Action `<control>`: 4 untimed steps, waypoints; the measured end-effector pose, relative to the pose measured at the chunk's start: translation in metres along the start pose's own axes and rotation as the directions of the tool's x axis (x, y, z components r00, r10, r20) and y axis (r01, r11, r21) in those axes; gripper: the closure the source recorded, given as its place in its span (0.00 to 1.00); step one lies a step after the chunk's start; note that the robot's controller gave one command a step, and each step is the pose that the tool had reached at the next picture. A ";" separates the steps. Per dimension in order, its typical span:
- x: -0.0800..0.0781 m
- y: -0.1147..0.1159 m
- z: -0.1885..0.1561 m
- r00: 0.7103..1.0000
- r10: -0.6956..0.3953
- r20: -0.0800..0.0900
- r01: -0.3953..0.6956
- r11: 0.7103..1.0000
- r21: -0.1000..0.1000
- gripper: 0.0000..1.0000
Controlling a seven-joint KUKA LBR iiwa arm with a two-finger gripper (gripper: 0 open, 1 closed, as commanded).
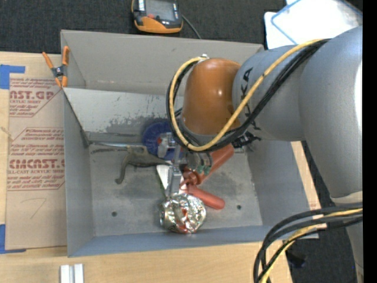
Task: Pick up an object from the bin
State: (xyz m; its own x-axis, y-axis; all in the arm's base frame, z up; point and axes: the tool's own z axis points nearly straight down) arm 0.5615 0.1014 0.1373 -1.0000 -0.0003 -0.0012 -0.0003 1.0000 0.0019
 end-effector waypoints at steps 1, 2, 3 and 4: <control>0.000 0.000 0.000 1.000 0.000 0.000 0.000 1.000 0.000 0.00; 0.028 -0.032 0.023 1.000 0.015 0.000 -0.015 1.000 0.000 1.00; 0.028 -0.032 0.023 1.000 0.014 0.001 -0.014 1.000 0.000 1.00; 0.028 -0.033 0.033 1.000 0.030 0.006 -0.030 1.000 -0.002 1.00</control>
Offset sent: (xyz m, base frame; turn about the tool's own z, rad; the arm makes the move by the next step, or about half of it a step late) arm -0.0279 -0.0325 -0.0228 0.0145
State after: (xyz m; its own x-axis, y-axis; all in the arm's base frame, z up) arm 0.5336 0.0689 0.1042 -0.9995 0.0296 -0.0073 0.0296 0.9996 0.0039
